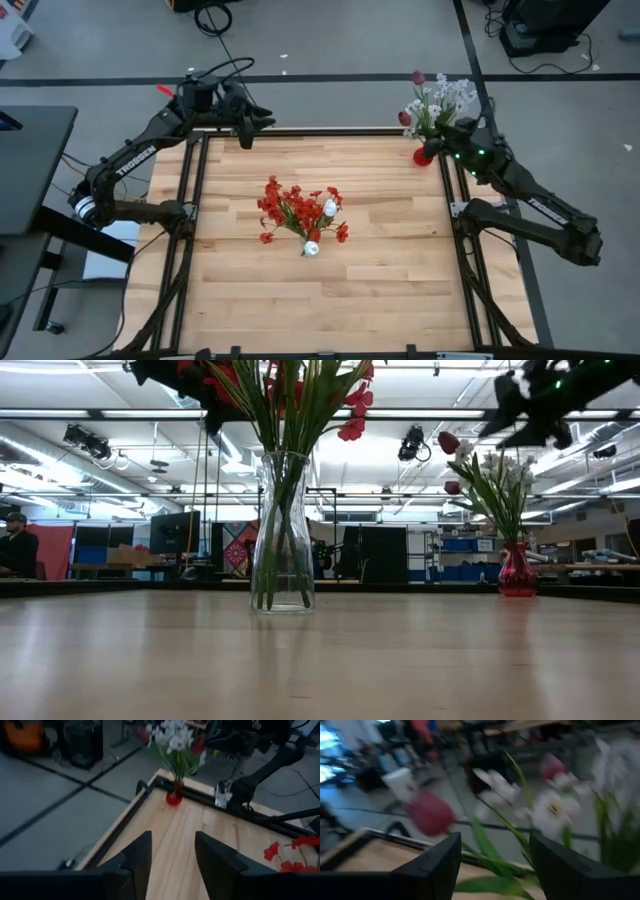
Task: Sort flowers into vase by color
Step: Return to Home Position
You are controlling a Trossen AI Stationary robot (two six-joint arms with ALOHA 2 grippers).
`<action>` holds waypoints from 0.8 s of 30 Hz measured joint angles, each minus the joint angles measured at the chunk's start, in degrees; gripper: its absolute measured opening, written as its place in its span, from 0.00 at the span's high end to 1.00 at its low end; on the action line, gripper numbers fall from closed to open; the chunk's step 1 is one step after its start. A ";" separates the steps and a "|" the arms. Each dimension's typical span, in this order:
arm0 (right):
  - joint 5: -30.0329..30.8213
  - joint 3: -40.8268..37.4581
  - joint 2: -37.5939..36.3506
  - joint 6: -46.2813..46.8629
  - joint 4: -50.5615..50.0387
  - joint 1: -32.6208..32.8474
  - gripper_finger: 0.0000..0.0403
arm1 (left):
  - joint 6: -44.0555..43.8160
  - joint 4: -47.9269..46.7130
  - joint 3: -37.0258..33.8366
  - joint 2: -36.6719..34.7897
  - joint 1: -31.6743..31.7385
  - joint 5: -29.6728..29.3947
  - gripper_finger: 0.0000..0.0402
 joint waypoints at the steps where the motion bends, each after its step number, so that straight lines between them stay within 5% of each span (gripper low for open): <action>1: -1.02 0.93 -0.34 -0.46 -0.02 0.65 0.41 | 0.11 0.46 -0.01 -0.49 0.04 -0.01 0.63; 7: -15.68 5.96 0.92 -1.80 7.11 5.13 0.49 | 0.09 1.67 0.01 -3.89 0.03 2.41 0.80; 10: -20.72 7.95 3.88 -1.98 10.33 8.67 0.64 | 0.62 2.22 0.00 -6.14 -0.38 6.95 0.94; 13: -23.76 9.61 7.44 -3.22 13.90 13.71 0.81 | 2.46 2.87 0.00 -9.54 -2.59 9.25 0.98; 16: -24.25 11.51 10.91 -4.89 16.27 20.75 0.96 | 2.69 3.42 -3.08 -14.30 -6.34 6.25 0.99; 24: -15.37 14.12 16.95 -5.11 15.88 40.78 0.98 | -5.62 17.22 -24.82 -29.56 -18.74 -2.90 0.99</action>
